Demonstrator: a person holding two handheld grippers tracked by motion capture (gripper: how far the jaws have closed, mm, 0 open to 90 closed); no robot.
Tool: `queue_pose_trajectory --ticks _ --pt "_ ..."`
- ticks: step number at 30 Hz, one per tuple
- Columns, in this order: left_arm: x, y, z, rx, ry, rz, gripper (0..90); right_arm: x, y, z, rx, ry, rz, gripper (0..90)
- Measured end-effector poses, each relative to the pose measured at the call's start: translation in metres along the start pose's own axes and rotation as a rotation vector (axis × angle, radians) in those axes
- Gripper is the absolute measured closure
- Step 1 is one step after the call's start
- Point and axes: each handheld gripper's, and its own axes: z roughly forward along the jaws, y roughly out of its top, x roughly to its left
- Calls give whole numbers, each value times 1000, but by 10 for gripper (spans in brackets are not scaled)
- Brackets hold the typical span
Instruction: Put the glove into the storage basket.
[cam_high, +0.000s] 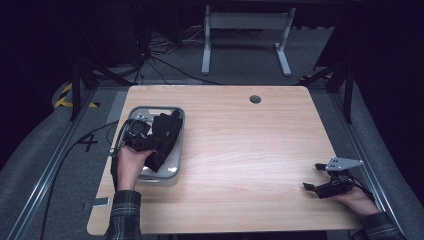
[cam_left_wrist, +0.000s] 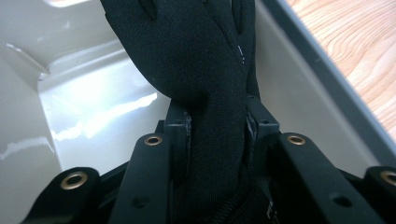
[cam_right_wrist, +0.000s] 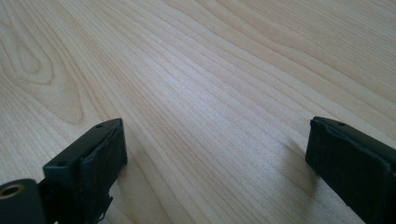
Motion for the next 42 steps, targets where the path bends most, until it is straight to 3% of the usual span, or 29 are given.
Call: queue_pose_trajectory --ticks 8,11,13,16,23,30,33,40,42 --pt "3 1 11 48 9 -1 661 0 0 0 0 0 0 57" --pt "6 1 15 74 13 -16 603 0 0 0 0 0 0 57" --pt "7 0 16 76 57 -14 518 0 0 0 0 0 0 57" --pt "10 -1 15 63 60 -15 371 0 0 0 0 0 0 57" --pt "8 -1 9 24 73 -23 211 0 0 0 0 0 0 57" --pt "6 -1 0 -19 75 -30 147 0 0 0 0 0 0 57" --pt "2 1 -4 -30 79 -15 140 0 0 0 0 -1 0 57" --pt "-15 11 -13 -58 45 18 136 0 0 0 0 -1 1 57" --pt "-25 14 -13 -65 32 33 135 0 0 0 0 -1 0 57"
